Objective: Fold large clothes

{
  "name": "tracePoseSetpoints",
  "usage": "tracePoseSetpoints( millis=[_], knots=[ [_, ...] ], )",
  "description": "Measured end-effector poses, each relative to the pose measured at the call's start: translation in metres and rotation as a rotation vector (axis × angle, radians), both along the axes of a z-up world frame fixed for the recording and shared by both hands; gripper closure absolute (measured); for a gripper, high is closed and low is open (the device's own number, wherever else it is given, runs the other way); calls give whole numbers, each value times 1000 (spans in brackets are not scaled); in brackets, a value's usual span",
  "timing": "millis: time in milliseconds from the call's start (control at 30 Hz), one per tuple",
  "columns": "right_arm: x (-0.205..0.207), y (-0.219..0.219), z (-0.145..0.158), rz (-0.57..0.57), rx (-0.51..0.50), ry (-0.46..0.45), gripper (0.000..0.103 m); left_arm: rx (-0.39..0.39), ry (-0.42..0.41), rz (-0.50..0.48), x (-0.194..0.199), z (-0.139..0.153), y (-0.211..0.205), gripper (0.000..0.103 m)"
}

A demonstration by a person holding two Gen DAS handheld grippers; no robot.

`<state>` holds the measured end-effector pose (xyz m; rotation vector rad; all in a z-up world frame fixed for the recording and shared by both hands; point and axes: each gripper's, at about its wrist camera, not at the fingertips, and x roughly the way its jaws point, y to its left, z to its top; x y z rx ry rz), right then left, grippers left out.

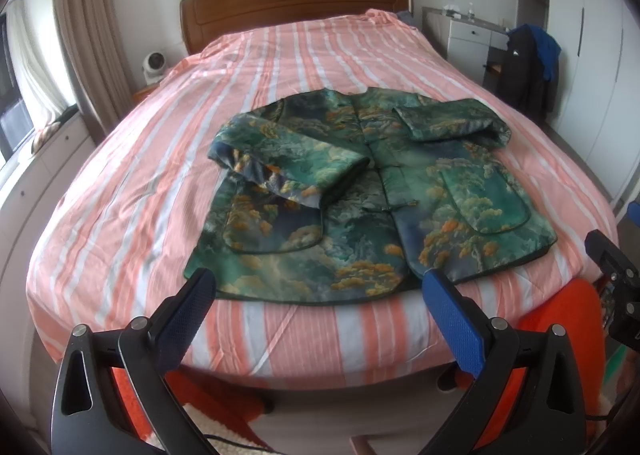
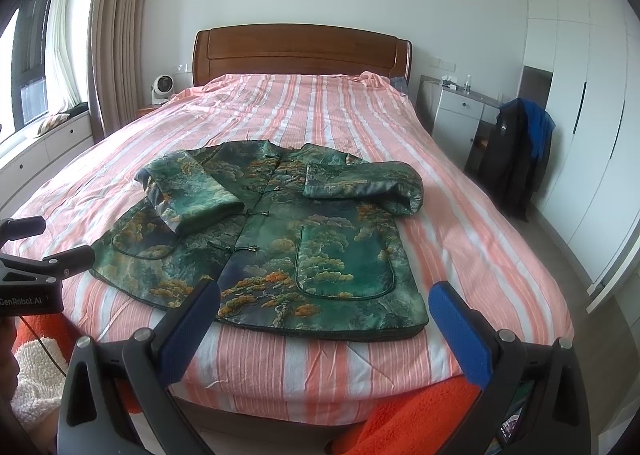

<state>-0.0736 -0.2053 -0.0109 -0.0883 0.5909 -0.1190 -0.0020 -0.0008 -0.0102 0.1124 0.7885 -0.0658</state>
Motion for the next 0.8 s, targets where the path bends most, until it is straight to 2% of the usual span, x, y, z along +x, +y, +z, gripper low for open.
tracePoseSetpoints(
  millis=[800],
  knots=[
    [-2, -6, 4, -40, -17, -24, 0, -3, 4, -2, -2, 2, -9, 0]
  ],
)
